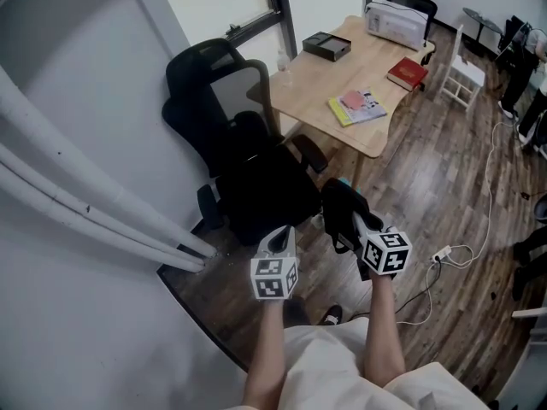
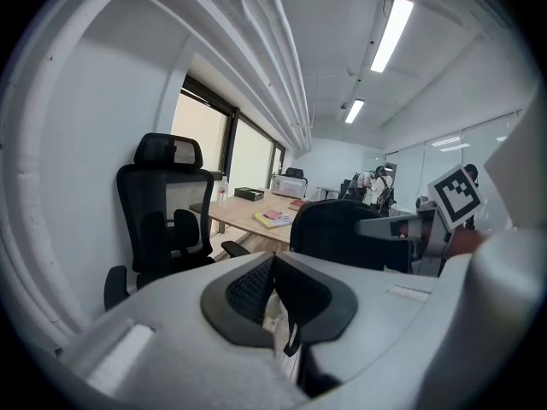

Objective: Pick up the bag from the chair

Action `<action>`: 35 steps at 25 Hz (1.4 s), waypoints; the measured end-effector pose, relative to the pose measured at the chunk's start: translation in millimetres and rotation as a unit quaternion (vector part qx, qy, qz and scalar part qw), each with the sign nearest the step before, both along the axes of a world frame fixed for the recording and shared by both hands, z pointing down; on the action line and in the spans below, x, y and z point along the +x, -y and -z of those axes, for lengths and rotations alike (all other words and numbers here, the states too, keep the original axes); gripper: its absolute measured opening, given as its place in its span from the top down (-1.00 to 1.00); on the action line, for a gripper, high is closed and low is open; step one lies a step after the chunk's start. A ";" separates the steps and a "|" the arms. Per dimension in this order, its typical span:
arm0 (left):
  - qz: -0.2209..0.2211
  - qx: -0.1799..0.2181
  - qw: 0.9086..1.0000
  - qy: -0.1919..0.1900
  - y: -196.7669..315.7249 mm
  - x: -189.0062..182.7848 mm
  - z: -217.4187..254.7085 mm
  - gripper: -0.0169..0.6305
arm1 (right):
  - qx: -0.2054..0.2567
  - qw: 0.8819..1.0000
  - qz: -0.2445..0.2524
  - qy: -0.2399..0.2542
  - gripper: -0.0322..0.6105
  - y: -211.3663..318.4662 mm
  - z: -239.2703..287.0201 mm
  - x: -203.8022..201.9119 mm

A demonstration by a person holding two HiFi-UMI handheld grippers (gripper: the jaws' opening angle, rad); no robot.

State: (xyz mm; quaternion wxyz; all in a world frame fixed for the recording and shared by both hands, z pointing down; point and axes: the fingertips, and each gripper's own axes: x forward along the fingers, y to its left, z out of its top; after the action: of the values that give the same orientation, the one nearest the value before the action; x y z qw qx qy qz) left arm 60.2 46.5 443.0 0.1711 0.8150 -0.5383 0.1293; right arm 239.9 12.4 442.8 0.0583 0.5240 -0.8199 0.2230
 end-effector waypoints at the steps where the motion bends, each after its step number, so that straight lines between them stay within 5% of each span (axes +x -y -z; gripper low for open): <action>1: -0.002 -0.001 1.000 -0.001 -3.6 2.4 -1.4 0.93 | -0.001 1.000 0.002 -0.004 0.80 -2.6 -1.7 -0.9; 35: -0.040 -0.005 0.999 -0.026 -55.5 19.5 -15.5 0.93 | -0.002 0.999 0.028 -0.041 0.80 -47.9 -23.0 -21.3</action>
State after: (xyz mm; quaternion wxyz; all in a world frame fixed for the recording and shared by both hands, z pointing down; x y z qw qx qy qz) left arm 79.7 102.0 458.5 0.1834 0.8381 -0.5002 0.1175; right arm 218.6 60.3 465.8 0.0989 0.5095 -0.8308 0.2010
